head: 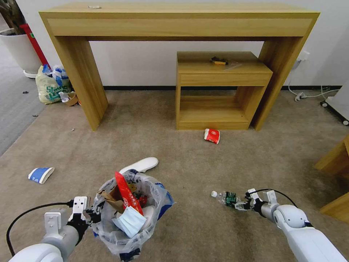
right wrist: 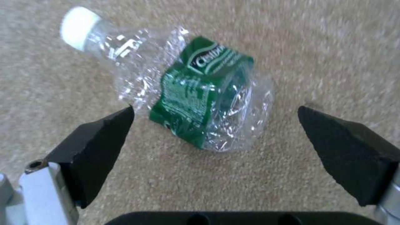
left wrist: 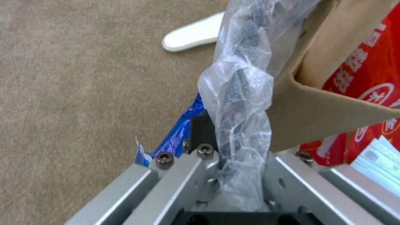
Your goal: Pick up the trash bin and place the garbage on the floor into it.
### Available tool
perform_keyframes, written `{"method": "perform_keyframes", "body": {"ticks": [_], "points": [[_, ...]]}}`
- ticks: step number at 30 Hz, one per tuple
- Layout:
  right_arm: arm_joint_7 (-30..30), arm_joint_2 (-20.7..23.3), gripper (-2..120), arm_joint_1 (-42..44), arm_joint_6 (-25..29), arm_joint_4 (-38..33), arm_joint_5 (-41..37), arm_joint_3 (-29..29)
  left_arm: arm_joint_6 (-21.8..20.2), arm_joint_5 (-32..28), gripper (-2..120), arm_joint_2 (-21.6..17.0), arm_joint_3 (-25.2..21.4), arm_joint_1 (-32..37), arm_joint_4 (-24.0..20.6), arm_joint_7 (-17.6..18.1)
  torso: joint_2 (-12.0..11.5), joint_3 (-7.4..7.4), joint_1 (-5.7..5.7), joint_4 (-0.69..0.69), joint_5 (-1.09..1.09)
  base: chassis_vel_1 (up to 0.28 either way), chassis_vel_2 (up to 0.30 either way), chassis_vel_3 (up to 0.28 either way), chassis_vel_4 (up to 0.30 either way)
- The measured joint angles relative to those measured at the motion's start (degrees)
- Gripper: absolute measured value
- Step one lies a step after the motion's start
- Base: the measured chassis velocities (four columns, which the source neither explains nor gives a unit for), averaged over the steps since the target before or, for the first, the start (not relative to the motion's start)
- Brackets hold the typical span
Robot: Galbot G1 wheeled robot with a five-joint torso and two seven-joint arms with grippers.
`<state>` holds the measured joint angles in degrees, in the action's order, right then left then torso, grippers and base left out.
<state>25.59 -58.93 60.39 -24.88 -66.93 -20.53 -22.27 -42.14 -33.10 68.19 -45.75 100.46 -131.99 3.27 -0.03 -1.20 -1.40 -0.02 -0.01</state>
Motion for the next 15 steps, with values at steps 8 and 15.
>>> {"method": "perform_keyframes", "body": {"ticks": [8,15], "points": [[-0.3,-2.1,100,-2.6,1.0,4.9,0.1,0.9,0.0,0.2,0,-0.2,0.5,-0.6,0.6,-0.1,0.0,0.0,0.0,0.0,0.0,0.0,0.0,0.0,0.0],[-0.5,-3.6,97,-3.8,2.4,6.9,0.9,2.1,0.0,0.5,0,-0.4,0.6,-0.9,1.4,-0.3,0.0,0.0,0.0,0.0,0.0,0.0,0.0,0.0,0.0]]}}
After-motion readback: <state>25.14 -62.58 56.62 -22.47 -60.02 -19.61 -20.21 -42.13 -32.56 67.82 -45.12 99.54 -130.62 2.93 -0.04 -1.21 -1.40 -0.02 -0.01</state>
